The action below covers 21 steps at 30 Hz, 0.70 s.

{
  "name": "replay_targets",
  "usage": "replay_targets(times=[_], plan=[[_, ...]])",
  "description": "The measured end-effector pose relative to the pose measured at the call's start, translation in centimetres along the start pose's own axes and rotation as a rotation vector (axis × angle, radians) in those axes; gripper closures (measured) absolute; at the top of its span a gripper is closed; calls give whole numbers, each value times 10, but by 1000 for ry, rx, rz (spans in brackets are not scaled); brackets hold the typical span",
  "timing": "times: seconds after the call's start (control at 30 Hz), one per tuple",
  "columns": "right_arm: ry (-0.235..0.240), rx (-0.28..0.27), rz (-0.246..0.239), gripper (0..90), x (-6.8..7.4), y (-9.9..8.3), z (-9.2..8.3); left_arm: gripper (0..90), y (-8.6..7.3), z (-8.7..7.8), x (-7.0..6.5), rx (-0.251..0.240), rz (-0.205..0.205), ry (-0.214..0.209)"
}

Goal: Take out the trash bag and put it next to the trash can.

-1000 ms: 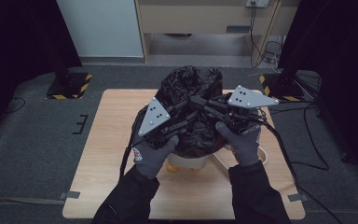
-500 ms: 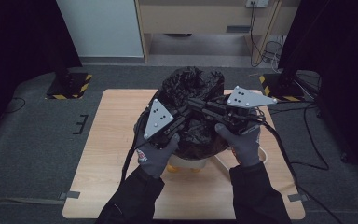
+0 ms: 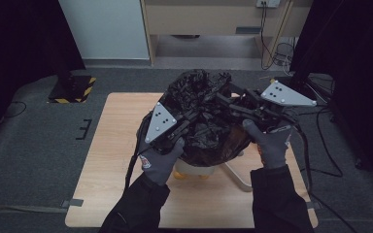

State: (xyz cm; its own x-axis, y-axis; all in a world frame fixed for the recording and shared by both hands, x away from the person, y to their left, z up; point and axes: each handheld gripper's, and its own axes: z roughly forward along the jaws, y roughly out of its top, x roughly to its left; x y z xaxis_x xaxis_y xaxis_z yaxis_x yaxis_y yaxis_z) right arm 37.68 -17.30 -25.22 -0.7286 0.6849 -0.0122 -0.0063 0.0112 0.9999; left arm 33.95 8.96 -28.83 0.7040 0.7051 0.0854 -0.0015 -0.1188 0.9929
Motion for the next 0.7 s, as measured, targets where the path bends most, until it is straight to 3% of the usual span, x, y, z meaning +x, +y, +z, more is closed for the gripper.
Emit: replay_targets(times=[0.33, 0.5, 0.7], plan=[[-136, -10, 26, 366, -34, -18, -32, 885, 2, -1, 2, -28, -22, -2], [-201, -20, 33, 343, -43, -32, -45, 885, 3, -2, 4, -45, -36, -5], [-277, 7, 52, 322, -56, -54, -60, 886, 6, -4, 7, -69, -62, -7]])
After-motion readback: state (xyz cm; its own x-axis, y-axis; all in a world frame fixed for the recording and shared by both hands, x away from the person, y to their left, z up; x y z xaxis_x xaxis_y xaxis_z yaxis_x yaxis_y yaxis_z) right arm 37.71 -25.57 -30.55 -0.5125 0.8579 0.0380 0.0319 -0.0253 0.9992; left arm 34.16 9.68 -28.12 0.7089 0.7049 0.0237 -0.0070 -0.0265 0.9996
